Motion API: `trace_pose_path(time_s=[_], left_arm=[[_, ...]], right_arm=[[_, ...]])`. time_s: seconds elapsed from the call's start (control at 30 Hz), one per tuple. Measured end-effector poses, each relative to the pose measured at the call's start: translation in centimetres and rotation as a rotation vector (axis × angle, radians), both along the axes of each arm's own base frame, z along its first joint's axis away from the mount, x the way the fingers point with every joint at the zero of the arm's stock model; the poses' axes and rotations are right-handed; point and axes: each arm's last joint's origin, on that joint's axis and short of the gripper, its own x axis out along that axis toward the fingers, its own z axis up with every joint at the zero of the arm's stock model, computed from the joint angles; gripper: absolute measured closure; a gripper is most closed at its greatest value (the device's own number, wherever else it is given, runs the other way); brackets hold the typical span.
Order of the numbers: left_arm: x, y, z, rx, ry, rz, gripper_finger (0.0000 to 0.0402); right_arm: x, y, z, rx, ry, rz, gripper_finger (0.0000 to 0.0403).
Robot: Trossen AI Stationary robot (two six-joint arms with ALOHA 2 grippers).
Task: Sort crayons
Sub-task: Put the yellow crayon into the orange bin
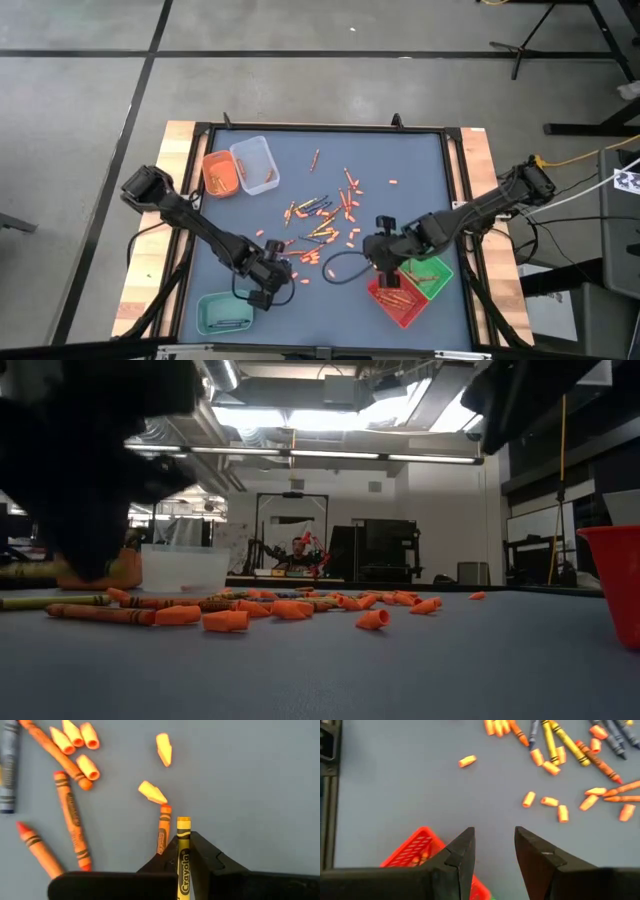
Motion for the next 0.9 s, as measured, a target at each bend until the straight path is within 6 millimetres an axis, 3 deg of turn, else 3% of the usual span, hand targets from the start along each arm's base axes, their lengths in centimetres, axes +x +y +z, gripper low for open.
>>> trace_pose_path(time_s=[0.27,0.63,0.9], left_arm=[[-1.2,2.9,3.9,0.080,-0.055,0.099,0.0394],[-5.1,10.2,9.5,0.286,-0.080,0.360,0.0393],[-8.5,15.3,11.9,0.413,-0.055,0.587,0.0393]], right_arm=[[1.1,-2.6,0.0,-0.046,-0.010,-0.002,0.0265],[2.3,-5.7,0.2,-0.100,-0.046,-0.002,0.0265],[3.2,-7.1,0.5,-0.129,-0.113,0.019,0.0265]])
